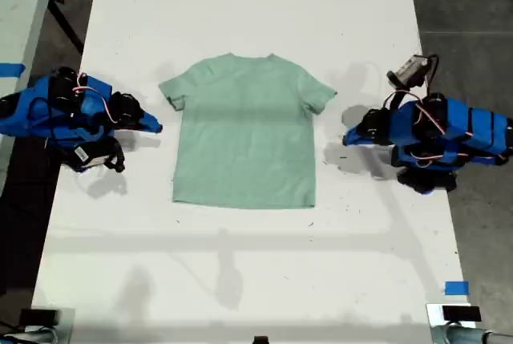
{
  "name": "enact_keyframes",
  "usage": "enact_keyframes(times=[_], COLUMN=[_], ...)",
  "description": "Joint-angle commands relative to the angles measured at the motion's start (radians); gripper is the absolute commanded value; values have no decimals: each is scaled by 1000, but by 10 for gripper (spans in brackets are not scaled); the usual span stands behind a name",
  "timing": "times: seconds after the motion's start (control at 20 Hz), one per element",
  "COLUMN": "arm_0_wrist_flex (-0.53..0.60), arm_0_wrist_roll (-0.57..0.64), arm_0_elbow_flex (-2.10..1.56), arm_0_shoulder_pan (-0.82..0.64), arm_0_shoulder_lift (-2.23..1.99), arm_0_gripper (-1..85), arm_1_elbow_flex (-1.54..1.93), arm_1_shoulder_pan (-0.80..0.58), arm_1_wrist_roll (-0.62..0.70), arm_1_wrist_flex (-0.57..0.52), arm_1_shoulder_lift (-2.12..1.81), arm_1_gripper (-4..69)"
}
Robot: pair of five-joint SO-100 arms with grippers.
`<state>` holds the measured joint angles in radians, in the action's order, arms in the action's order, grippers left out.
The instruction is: Fold t-shirt
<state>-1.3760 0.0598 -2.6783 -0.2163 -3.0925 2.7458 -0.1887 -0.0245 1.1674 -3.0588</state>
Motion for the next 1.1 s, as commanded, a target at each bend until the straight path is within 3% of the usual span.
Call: enact_keyframes(times=[0.0,0.15,0.45,0.75,0.95,1.05], arm_0_wrist_flex=[15,-67,-195,-270,-268,-265], arm_0_wrist_roll=[61,187,417,489,549,566], arm_0_elbow_flex=[201,433,865,1068,1068,1066], arm_0_shoulder_pan=[-67,-222,-511,-653,-664,-664], arm_0_shoulder_lift=[178,367,792,971,1029,1051], arm_0_gripper=[0,0,3,39,246,261], arm_1_elbow_flex=[-225,-423,-943,-1376,-1434,-1407], arm_1_shoulder_pan=[-57,-155,-388,-572,-612,-627], arm_1_wrist_roll=[94,206,443,611,715,761], arm_1_wrist_flex=[-46,0,230,420,437,430], arm_1_shoulder_lift=[221,388,730,1066,1157,1181], arm_1_gripper=[-9,-9,-9,-10,289,294])
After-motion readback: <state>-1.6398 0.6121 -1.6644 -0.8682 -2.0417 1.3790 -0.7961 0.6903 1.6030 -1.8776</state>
